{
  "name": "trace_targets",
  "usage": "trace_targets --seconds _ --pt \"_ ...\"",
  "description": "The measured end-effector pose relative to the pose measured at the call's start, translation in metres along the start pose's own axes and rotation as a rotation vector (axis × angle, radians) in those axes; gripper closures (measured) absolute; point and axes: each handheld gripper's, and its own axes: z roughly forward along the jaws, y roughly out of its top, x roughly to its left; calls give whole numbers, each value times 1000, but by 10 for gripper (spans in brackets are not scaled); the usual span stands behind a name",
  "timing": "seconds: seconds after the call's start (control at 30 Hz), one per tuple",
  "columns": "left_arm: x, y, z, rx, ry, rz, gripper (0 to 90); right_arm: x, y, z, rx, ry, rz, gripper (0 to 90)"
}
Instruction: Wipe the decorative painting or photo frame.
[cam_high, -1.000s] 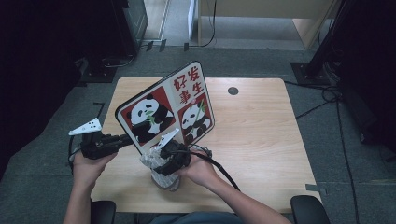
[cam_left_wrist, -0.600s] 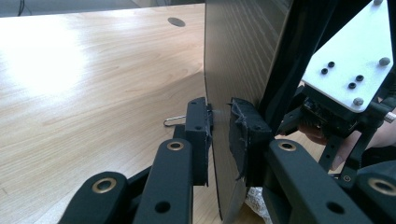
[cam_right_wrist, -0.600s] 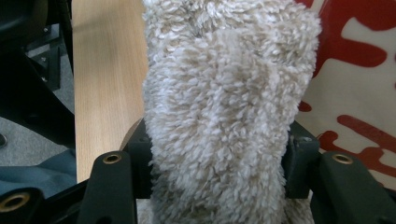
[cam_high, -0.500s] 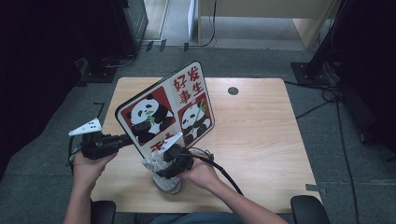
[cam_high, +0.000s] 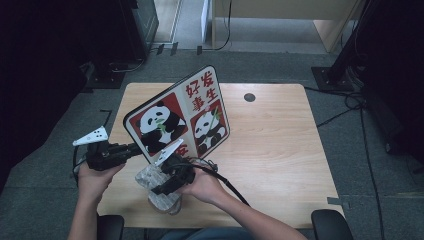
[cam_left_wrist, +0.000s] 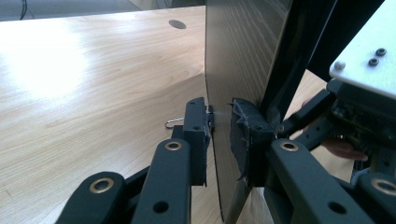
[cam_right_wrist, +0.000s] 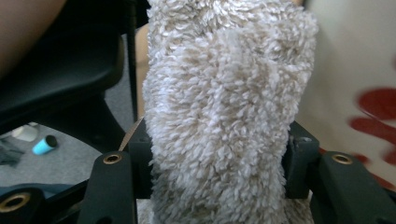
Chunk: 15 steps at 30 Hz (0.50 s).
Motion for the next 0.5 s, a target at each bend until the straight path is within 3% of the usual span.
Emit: trace_targets --seconds 0.2,0.5 --pt "0 0 0 0 1 5 763 -3 2 12 26 12 18 448" --pt "0 0 0 1 3 10 764 -6 2 6 19 -8 37 450"
